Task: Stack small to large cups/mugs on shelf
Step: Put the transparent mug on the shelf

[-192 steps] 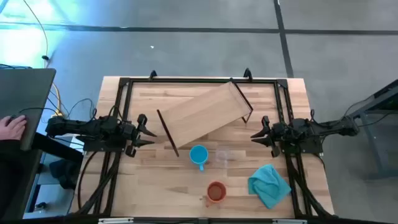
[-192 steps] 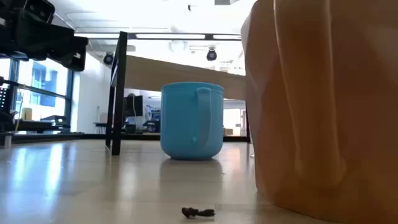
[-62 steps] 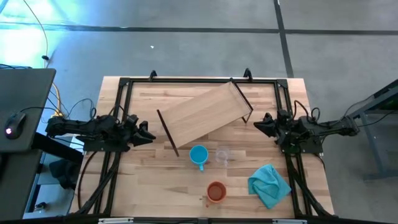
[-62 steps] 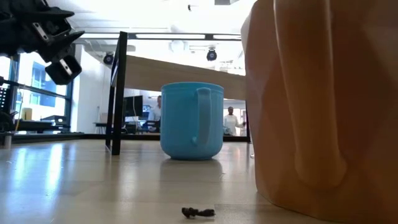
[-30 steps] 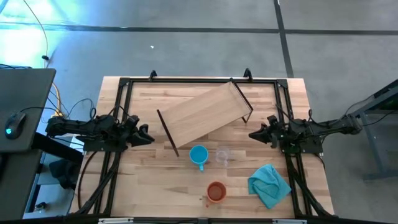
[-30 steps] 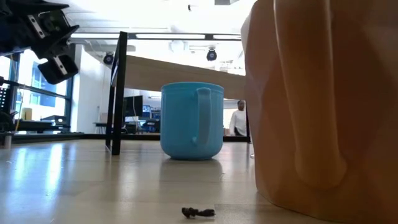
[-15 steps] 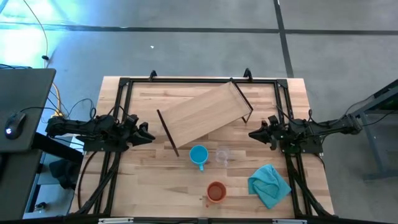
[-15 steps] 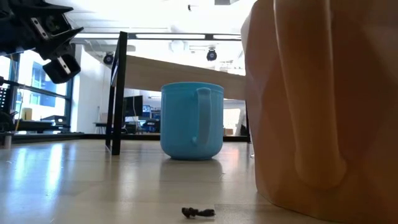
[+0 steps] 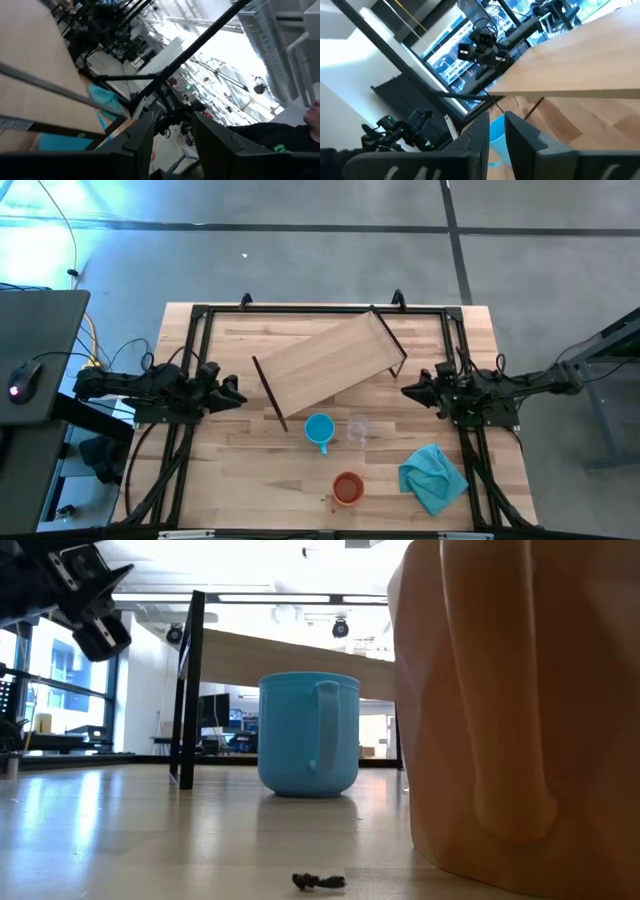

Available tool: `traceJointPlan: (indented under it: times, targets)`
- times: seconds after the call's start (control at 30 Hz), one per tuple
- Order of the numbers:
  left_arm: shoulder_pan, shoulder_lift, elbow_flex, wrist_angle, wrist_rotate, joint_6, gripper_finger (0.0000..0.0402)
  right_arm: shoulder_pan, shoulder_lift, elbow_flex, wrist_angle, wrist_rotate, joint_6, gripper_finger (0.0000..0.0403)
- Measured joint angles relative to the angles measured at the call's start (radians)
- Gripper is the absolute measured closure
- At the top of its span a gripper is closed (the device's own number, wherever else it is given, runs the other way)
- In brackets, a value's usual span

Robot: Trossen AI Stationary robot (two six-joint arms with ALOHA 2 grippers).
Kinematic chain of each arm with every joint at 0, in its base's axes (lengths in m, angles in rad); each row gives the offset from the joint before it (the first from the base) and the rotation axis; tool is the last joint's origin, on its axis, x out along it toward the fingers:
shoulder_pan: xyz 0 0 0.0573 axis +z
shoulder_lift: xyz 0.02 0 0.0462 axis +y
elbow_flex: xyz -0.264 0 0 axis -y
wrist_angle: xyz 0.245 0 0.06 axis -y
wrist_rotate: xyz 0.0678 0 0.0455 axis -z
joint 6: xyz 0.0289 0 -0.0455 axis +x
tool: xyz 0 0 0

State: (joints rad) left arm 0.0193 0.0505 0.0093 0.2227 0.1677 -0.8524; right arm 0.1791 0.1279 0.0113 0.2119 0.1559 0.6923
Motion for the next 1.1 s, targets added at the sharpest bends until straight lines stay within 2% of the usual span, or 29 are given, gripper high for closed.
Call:
traceJointPlan:
  times: [0.17, 0.33, 0.43, 0.57, 0.67, 0.8, 1.1]
  targets:
    - [0.0, 0.0, 0.0, -0.015, 0.0, 0.008, 0.0277, 0.023, 0.102, 0.012, 0.175, 0.005, -0.034, 0.0352]
    - [0.0, 0.0, 0.0, -0.052, 0.0, 0.01, 0.0277, 0.043, 0.244, 0.145, 0.164, 0.008, -0.136, 0.0352]
    - [0.0, 0.0, 0.0, -0.067, -0.001, 0.01, 0.0277, 0.047, 0.341, 0.253, 0.074, 0.004, -0.16, 0.0352]
    - [0.0, 0.0, 0.0, -0.067, -0.004, 0.01, 0.0277, 0.047, 0.463, 0.401, -0.152, 0.003, -0.137, 0.0352]
    - [0.0, 0.0, 0.0, -0.067, -0.003, 0.01, 0.0277, 0.047, 0.551, 0.491, -0.315, 0.001, -0.057, 0.0352]
    - [0.0, 0.0, 0.0, -0.068, -0.002, 0.013, 0.0277, 0.053, 0.659, 0.568, -0.436, -0.025, 0.121, 0.0352]
    - [0.0, 0.0, 0.0, -0.078, 0.036, 0.037, 0.0277, 0.181, 0.885, 0.665, -0.463, -0.109, 0.344, 0.0344]
